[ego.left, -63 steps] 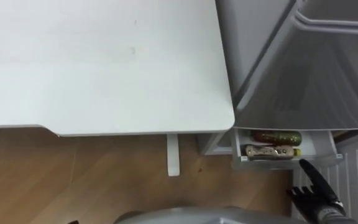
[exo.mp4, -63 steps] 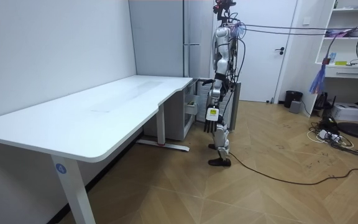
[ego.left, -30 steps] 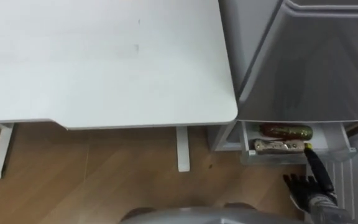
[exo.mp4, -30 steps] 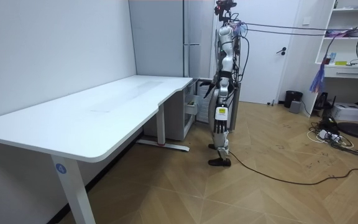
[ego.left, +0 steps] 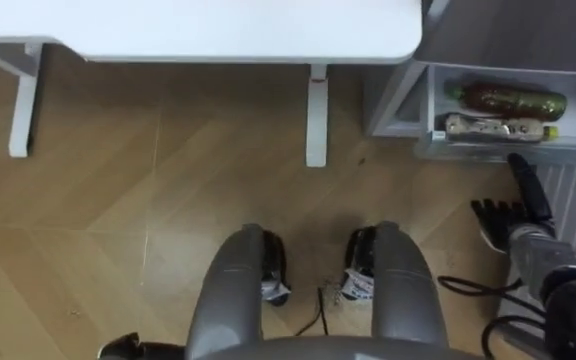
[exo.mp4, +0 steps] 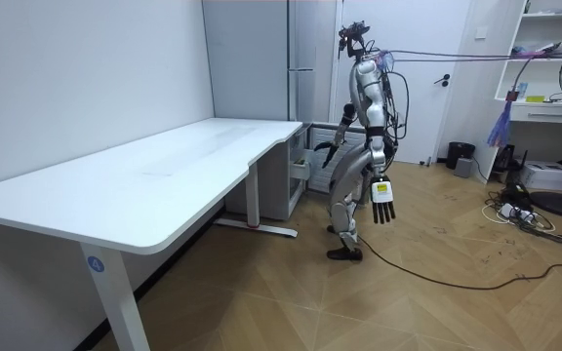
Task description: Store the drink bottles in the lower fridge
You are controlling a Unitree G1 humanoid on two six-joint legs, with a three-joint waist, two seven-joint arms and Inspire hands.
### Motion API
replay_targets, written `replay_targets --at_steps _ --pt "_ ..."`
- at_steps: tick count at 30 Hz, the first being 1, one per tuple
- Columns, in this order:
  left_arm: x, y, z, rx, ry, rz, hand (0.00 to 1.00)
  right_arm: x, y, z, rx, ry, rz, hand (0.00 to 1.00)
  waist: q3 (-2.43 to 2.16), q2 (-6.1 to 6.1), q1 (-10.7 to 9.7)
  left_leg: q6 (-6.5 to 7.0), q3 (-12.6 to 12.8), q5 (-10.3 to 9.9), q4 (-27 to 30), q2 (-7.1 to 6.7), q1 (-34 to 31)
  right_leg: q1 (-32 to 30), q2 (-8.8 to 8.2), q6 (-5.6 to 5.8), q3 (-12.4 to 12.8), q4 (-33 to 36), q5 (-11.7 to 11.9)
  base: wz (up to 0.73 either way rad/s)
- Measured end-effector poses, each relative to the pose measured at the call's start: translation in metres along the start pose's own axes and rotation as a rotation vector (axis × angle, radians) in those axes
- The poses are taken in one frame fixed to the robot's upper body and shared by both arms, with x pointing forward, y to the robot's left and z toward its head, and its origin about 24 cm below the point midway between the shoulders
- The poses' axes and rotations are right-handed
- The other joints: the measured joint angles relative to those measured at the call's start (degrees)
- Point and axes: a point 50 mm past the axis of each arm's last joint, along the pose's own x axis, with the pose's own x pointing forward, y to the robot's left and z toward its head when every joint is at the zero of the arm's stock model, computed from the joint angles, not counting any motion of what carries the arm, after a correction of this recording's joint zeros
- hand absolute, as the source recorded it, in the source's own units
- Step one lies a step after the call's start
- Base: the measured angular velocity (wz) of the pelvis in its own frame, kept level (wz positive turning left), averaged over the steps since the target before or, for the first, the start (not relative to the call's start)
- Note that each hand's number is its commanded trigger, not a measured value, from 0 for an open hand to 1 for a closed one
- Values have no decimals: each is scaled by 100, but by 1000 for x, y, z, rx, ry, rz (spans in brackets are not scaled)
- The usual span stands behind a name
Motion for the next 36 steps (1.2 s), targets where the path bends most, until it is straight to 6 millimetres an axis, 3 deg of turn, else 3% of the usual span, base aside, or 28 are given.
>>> replay_targets --at_steps 3,6,11,16,22,30,36 --pt "0 -1 4 27 -13 -1 0 1 28 13 -7 -31 53 0 15 -56 67 19 -12 -9 224 -44 -399 -401 -119 0 4 257 -44 14" --pt "0 -3 6 53 -24 6 0 0 56 23 -15 -62 104 0 29 -105 137 40 -43 -21 420 -46 -764 -724 -130 -11 -20 419 -50 8" --pt "0 -2 11 51 -35 12 0 -1 68 30 -27 -81 91 0 29 -120 148 118 -131 -69 683 -62 -1211 -1061 -175 7 -103 566 -56 5" --pt "-1 1 18 54 -70 37 0 -3 77 39 -48 -102 73 0 40 -143 139 223 -55 -128 812 -142 -1352 -1245 -296 121 -5 746 -108 4" --pt "-2 2 23 60 -101 37 0 -5 86 46 -72 -121 33 0 46 -152 220 293 14 -166 810 -159 -1340 -1285 -291 202 113 751 -102 -4" --pt "-3 11 11 49 -115 84 0 -9 108 49 -51 -118 -13 0 50 -169 213 316 68 -174 798 -173 -1439 -1407 -381 211 106 752 -97 -2" --pt "-3 16 5 35 -111 107 0 -15 131 55 -61 -138 28 0 94 -256 199 331 33 -177 799 -241 -1469 -1416 -475 217 33 788 -98 7"
